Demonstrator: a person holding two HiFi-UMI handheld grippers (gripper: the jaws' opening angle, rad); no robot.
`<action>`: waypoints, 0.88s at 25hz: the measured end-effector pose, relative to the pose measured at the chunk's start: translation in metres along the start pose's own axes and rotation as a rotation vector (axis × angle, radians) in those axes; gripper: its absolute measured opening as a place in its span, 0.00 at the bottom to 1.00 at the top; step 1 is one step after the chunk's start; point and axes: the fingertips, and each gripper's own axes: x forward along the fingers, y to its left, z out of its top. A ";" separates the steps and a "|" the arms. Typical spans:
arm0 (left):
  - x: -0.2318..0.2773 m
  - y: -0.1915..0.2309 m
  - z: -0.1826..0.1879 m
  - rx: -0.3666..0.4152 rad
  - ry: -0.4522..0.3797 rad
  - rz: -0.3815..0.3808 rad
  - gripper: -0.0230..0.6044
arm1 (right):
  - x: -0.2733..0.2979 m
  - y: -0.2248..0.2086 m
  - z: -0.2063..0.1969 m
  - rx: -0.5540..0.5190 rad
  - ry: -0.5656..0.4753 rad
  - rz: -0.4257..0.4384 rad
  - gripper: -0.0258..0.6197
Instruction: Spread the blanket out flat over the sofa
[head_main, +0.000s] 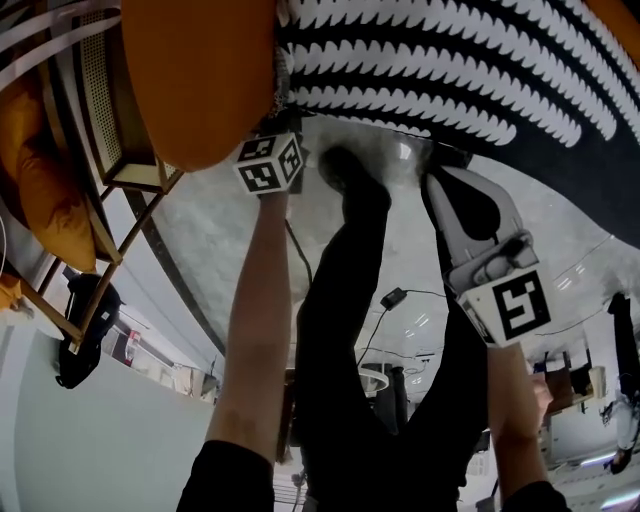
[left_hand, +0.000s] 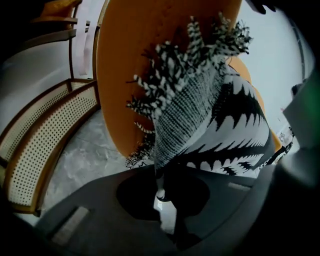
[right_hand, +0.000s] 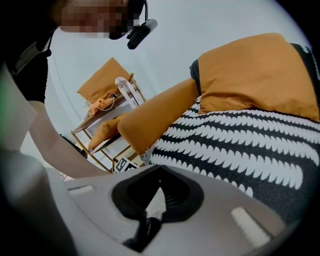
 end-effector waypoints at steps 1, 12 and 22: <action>0.003 0.000 -0.001 0.009 0.006 0.010 0.06 | -0.001 -0.003 -0.003 0.005 -0.007 0.001 0.04; -0.027 -0.020 0.008 0.173 0.015 0.041 0.26 | -0.035 0.002 0.009 -0.020 -0.083 0.028 0.04; -0.102 -0.037 -0.003 0.138 0.065 0.122 0.38 | -0.095 0.019 0.051 -0.098 -0.104 0.038 0.04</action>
